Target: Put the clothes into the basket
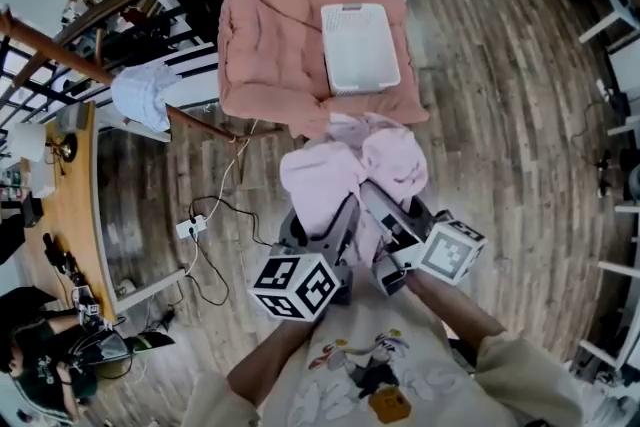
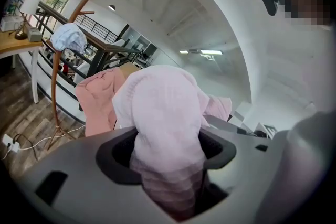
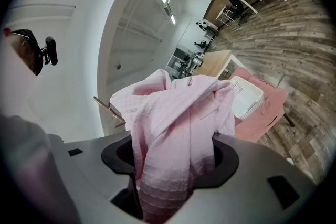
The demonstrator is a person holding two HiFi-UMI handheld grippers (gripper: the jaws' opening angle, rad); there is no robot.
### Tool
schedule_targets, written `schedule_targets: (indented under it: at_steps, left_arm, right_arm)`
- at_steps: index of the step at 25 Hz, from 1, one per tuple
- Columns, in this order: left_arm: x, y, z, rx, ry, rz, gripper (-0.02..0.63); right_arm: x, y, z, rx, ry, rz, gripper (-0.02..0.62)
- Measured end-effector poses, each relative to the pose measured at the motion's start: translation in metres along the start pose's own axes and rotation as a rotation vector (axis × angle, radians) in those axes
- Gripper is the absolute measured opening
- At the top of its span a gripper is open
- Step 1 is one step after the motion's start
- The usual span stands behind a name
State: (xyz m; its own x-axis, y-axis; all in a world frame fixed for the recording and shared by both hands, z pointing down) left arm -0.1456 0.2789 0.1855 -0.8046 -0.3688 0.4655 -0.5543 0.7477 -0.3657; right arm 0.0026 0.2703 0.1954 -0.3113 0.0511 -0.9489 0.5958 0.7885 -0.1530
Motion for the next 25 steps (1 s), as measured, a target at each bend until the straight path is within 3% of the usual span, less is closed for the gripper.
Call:
schedule_targets:
  at_steps: [11,25]
  left_arm:
    - [-0.006,-0.110,0.040,0.031,0.000,0.053,0.290]
    - [0.001,-0.138,0.055,0.042,-0.001,0.044,0.289]
  right_arm:
    - [-0.035,-0.052,0.104,0.034,-0.051,0.006,0.275]
    - [-0.042,-0.072,0.128,0.040,-0.057,-0.002,0.273]
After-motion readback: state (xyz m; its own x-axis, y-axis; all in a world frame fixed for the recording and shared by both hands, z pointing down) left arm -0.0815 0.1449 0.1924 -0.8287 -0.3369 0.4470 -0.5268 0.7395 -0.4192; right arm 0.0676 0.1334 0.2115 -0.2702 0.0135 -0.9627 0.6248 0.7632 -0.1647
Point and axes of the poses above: the fingertips, and each gripper's own axes: y backward along the fingers, x to its left, z out of its top, the point moved 7 cm from there along y, backward along the fingers, and after that the axes turned 11 degrees about -y, right-handed, at the moved point
